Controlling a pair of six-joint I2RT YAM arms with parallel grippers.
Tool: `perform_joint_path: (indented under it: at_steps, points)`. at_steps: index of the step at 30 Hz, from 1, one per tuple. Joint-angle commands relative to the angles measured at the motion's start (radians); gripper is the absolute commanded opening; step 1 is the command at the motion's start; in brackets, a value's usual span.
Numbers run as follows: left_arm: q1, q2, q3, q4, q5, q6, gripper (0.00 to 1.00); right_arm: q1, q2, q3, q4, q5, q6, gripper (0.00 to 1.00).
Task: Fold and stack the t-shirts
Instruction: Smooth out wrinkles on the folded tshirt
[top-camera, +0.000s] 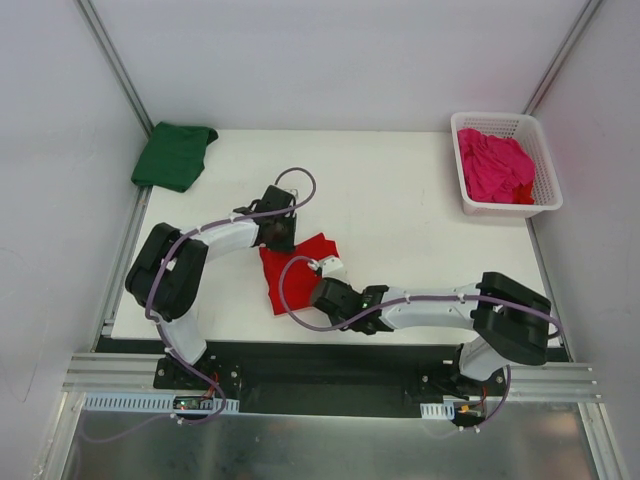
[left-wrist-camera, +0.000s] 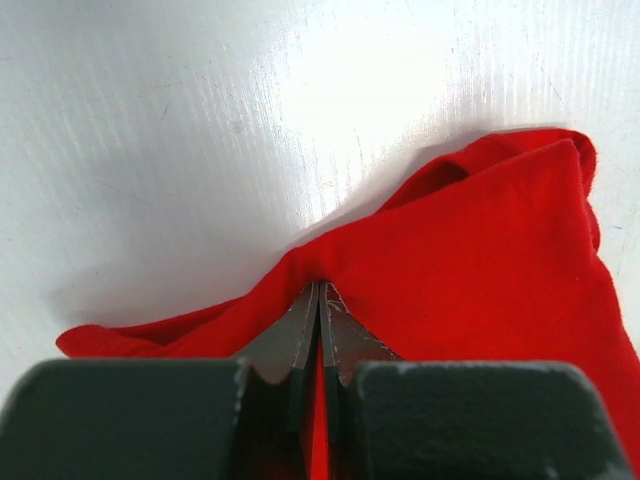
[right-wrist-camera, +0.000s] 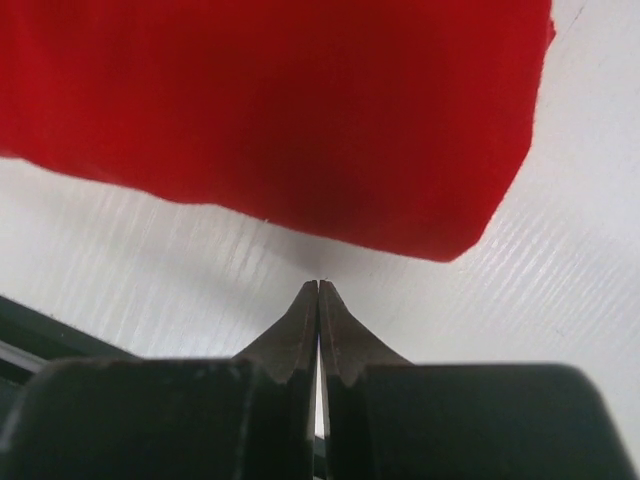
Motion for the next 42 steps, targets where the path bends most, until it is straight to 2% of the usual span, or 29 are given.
perform_joint_path:
  at_steps: [1, 14, 27, 42]
  points:
    - [0.029, -0.039, -0.066, -0.023, -0.024, -0.010, 0.00, -0.030, 0.021, 0.008, 0.072, 0.016, 0.030, 0.01]
    - [0.044, -0.122, -0.168, -0.044, 0.001, -0.052, 0.00, -0.182, 0.051, 0.021, 0.144, -0.042, -0.030, 0.02]
    - [0.040, -0.327, -0.297, -0.125, 0.019, -0.112, 0.00, -0.251, 0.132, 0.127, 0.172, -0.101, -0.099, 0.01]
    - [-0.134, -0.498, -0.363, -0.190, -0.048, -0.248, 0.00, -0.320, 0.150, 0.175, 0.159, -0.105, -0.162, 0.01]
